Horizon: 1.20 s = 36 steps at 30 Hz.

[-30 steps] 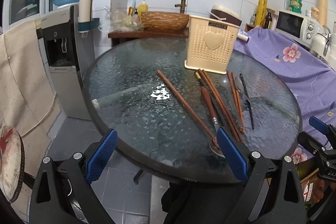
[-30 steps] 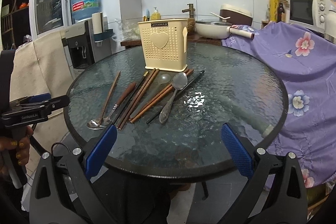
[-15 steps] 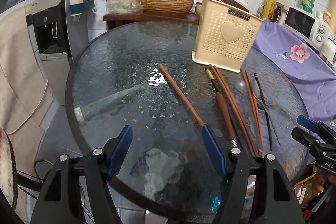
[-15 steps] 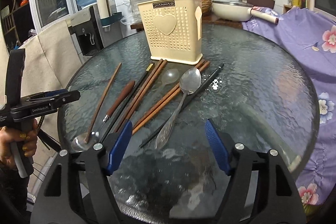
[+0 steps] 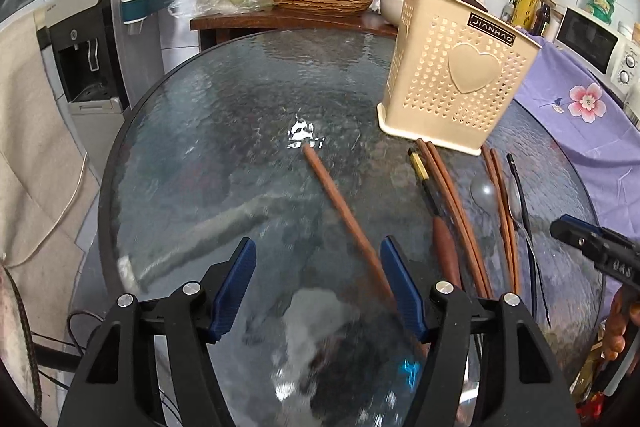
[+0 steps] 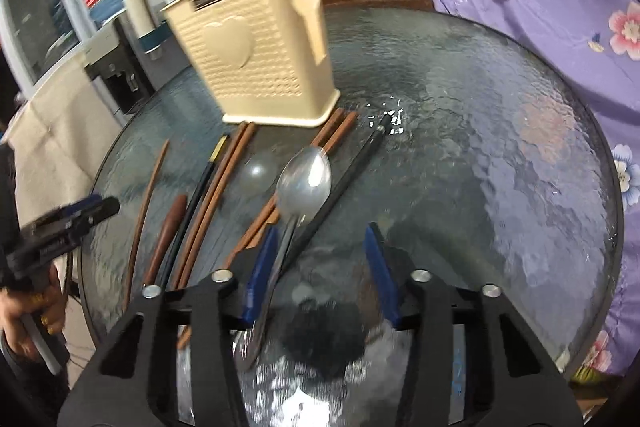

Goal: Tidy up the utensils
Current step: 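Move right tool toward black chopstick while left tool approaches a brown chopstick, then close right tool on black chopstick while left tool closes on brown chopstick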

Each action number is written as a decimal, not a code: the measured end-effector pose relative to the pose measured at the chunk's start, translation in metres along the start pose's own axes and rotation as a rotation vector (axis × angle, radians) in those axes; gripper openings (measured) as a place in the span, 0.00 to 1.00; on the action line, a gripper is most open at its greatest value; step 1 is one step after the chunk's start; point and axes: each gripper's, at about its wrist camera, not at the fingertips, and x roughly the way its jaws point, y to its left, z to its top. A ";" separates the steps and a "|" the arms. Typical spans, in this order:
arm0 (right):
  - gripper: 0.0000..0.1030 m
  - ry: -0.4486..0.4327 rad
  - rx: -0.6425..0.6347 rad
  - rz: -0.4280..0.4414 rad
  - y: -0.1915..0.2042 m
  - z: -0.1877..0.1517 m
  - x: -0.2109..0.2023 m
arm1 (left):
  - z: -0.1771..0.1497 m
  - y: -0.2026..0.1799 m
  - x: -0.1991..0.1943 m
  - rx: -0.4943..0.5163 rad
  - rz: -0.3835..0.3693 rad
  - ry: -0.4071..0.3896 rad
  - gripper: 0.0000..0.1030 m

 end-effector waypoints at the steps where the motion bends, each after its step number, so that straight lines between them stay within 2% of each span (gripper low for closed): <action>1: 0.39 0.004 0.013 -0.016 -0.002 0.006 0.004 | 0.004 -0.002 0.003 0.002 0.003 0.004 0.59; 6: 0.31 0.040 0.096 -0.050 -0.013 0.028 0.024 | 0.020 -0.006 0.016 0.012 0.016 0.025 0.53; 11: 0.28 0.069 0.141 -0.090 -0.016 0.047 0.040 | 0.030 -0.002 0.028 -0.017 0.018 0.063 0.48; 17: 0.24 0.105 0.134 -0.156 -0.012 0.059 0.054 | 0.037 0.002 0.040 -0.051 0.030 0.107 0.45; 22: 0.23 0.142 0.150 -0.157 -0.010 0.060 0.064 | 0.043 -0.001 0.050 -0.053 0.043 0.124 0.44; 27: 0.21 0.138 0.146 -0.179 -0.011 0.066 0.067 | 0.045 -0.003 0.062 -0.055 0.081 0.164 0.37; 36: 0.12 0.140 0.137 -0.204 -0.015 0.076 0.080 | 0.046 -0.007 0.067 -0.043 0.127 0.159 0.30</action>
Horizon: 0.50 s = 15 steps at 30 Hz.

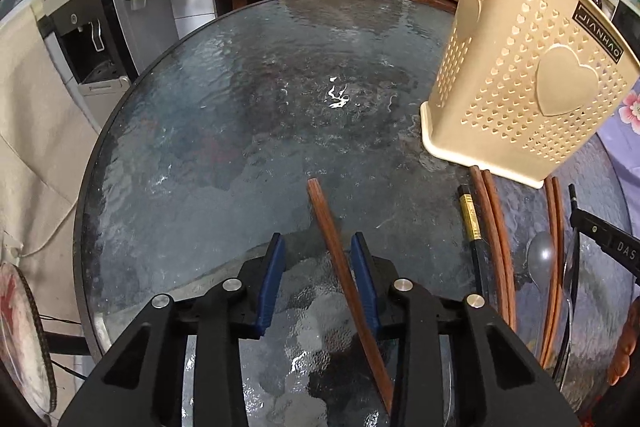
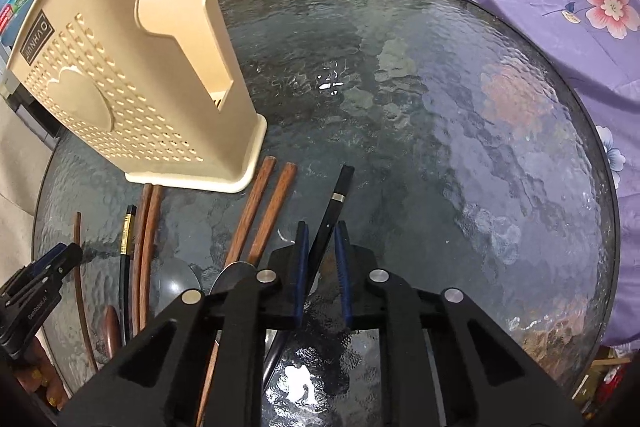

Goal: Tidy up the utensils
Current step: 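Close right tool on black chopstick while left tool closes on brown chopstick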

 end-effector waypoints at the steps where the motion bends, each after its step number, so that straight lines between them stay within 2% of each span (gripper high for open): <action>1: 0.12 -0.001 0.004 0.004 -0.001 0.001 0.000 | 0.002 0.000 0.001 -0.001 -0.003 0.001 0.27; 8: 0.10 -0.010 0.060 0.033 -0.009 0.002 0.002 | 0.004 -0.002 0.005 -0.012 0.001 0.000 0.10; 15: 0.09 -0.034 0.106 0.066 -0.019 0.005 0.005 | 0.005 -0.001 0.007 -0.049 -0.026 -0.004 0.09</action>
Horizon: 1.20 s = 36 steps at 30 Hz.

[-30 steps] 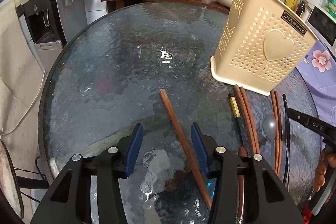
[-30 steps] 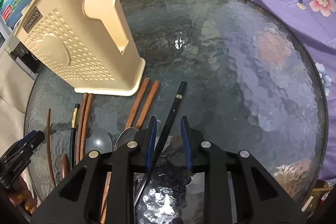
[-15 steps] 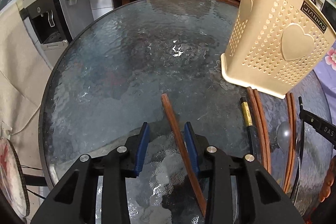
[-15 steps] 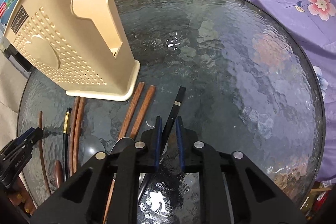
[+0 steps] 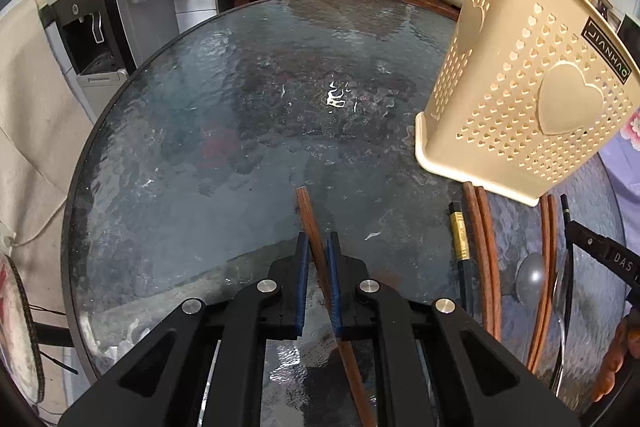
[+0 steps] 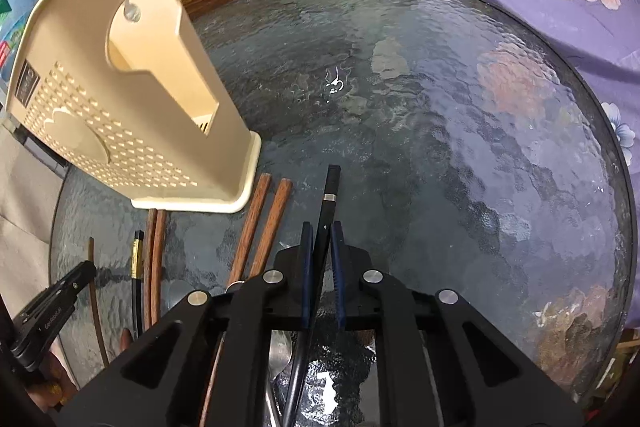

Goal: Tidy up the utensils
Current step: 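Close right tool on black chopstick while left tool closes on brown chopstick, then lift both held chopsticks up toward the cream basket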

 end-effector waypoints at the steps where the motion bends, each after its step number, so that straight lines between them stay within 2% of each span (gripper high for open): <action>1: 0.09 -0.004 0.008 0.013 -0.002 0.000 0.000 | 0.000 -0.001 0.000 -0.002 -0.006 -0.001 0.08; 5: 0.09 -0.043 0.046 0.055 -0.012 0.002 -0.002 | 0.000 0.002 -0.001 -0.031 -0.046 -0.009 0.07; 10: 0.08 -0.129 0.034 0.078 -0.014 0.004 -0.018 | 0.004 0.002 -0.015 -0.040 -0.076 -0.060 0.07; 16: 0.08 -0.277 -0.071 0.074 0.004 0.005 -0.053 | 0.008 -0.007 -0.048 -0.017 -0.110 -0.161 0.07; 21: 0.08 -0.352 -0.114 0.090 0.012 0.008 -0.076 | 0.014 -0.011 -0.068 -0.013 -0.136 -0.211 0.07; 28: 0.07 -0.422 -0.177 0.134 0.017 0.005 -0.116 | 0.013 -0.015 -0.098 0.017 -0.176 -0.276 0.07; 33: 0.04 -0.467 -0.231 0.156 0.021 0.000 -0.151 | 0.009 -0.017 -0.126 0.058 -0.175 -0.349 0.06; 35: 0.04 -0.440 -0.257 0.162 0.024 0.000 -0.153 | 0.009 -0.018 -0.130 0.064 -0.180 -0.353 0.06; 36: 0.04 -0.400 -0.270 0.174 0.025 0.000 -0.148 | 0.009 -0.019 -0.131 0.065 -0.175 -0.355 0.06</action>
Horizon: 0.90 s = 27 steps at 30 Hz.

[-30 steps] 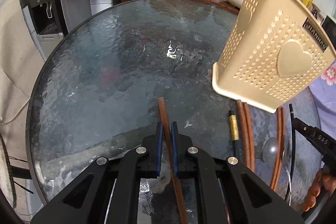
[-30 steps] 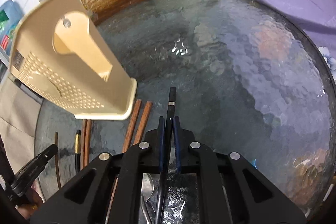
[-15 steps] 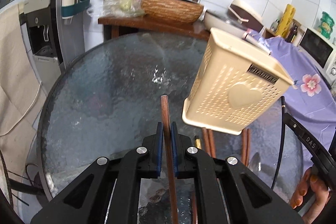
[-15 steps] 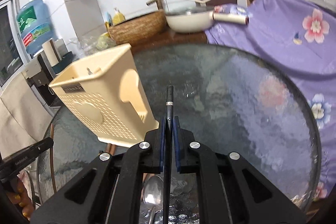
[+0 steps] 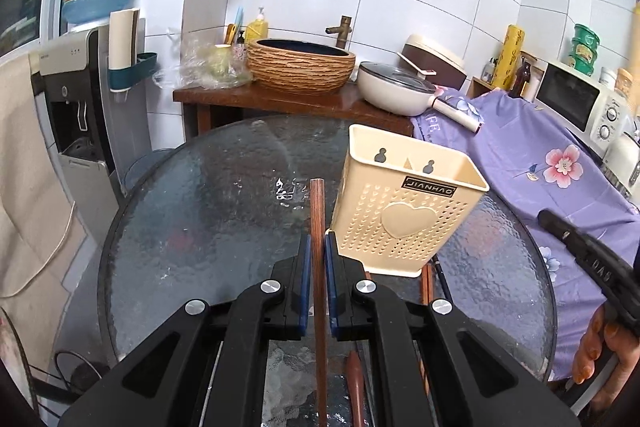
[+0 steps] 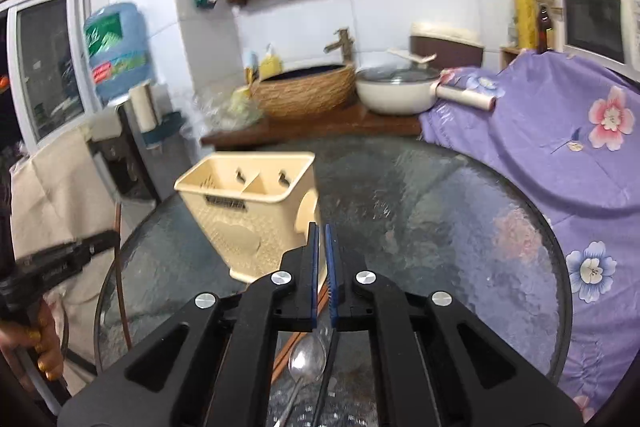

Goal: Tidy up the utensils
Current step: 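Lift both held chopsticks up toward the cream basket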

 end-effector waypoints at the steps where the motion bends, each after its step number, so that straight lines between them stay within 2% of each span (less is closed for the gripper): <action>1: 0.04 0.020 0.010 0.002 -0.001 -0.003 0.004 | 0.000 0.000 0.000 -0.001 0.004 -0.002 0.06; 4: 0.05 0.046 0.030 -0.036 -0.005 -0.011 0.015 | -0.002 -0.002 -0.001 -0.008 -0.001 -0.002 0.06; 8: 0.07 0.224 0.073 -0.020 -0.014 -0.031 0.059 | -0.002 -0.002 -0.003 -0.004 0.000 -0.002 0.06; 11: 0.07 0.286 0.086 -0.053 -0.019 -0.042 0.086 | -0.001 -0.002 -0.005 0.002 -0.001 -0.006 0.06; 15: 0.07 0.396 0.131 -0.035 -0.027 -0.056 0.118 | -0.003 -0.004 -0.005 0.007 -0.005 -0.005 0.06; 22: 0.08 0.419 0.116 -0.070 -0.025 -0.059 0.135 | -0.005 -0.003 -0.004 0.006 -0.009 0.001 0.06; 26: 0.41 0.398 0.124 -0.081 -0.025 -0.054 0.136 | -0.006 -0.003 -0.004 0.004 -0.012 0.005 0.06; 27: 0.41 0.395 0.136 -0.069 -0.027 -0.053 0.137 | -0.006 -0.004 -0.005 0.006 -0.012 0.004 0.06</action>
